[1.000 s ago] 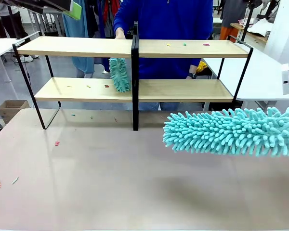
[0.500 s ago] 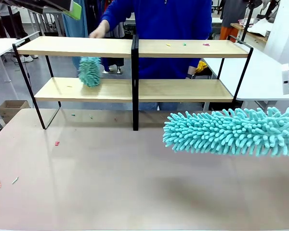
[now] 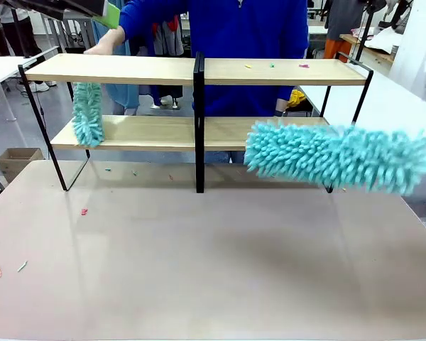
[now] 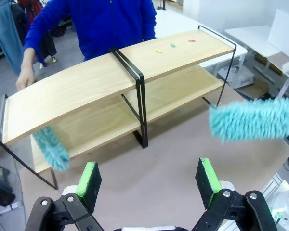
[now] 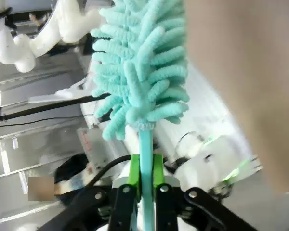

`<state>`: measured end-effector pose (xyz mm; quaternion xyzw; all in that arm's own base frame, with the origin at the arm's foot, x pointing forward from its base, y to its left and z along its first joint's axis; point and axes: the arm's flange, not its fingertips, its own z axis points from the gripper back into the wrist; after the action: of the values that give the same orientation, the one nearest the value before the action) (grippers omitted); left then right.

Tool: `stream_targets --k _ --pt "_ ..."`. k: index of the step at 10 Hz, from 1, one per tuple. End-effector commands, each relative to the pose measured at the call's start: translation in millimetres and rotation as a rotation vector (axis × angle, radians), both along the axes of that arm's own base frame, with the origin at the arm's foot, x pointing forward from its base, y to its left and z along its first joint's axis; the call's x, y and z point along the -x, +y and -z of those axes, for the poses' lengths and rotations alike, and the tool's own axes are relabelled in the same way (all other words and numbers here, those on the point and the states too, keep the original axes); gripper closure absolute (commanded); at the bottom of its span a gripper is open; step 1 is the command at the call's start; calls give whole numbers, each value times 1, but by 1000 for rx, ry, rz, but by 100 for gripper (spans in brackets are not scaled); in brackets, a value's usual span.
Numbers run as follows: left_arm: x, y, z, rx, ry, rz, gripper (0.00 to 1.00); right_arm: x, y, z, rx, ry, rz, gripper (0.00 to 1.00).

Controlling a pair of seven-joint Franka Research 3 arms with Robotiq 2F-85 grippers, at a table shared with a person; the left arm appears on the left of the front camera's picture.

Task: Clean the shelves.
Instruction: Clean a randomly selected level of the Shelf with the Duster.

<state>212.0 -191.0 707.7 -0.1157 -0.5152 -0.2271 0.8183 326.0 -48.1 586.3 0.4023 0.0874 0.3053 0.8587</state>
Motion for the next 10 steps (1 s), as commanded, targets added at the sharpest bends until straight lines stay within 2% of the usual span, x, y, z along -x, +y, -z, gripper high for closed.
stream_targets --k 1,2,3,4,5,7,8,10 --pt "-1 2 0 0 -8 5 0 11 -53 -44 -59 -231 -6 88" --pt "-1 2 0 0 -8 5 0 23 -76 -68 -72 -304 -31 88" --pt "-1 2 0 0 -8 5 0 38 -108 -98 -156 -436 -54 88" --pt "-1 2 0 0 -8 5 0 51 -152 -123 -220 -613 33 88" --pt "-1 2 0 0 -8 5 0 52 -169 -126 -228 -658 86 88" --pt "-1 2 0 0 -8 5 0 37 -180 -110 -244 -781 149 88" --pt "-1 2 0 0 -8 5 0 73 -179 -132 -177 -666 126 88" --pt "-1 2 0 0 -8 5 0 73 -179 -132 -177 -666 126 88"
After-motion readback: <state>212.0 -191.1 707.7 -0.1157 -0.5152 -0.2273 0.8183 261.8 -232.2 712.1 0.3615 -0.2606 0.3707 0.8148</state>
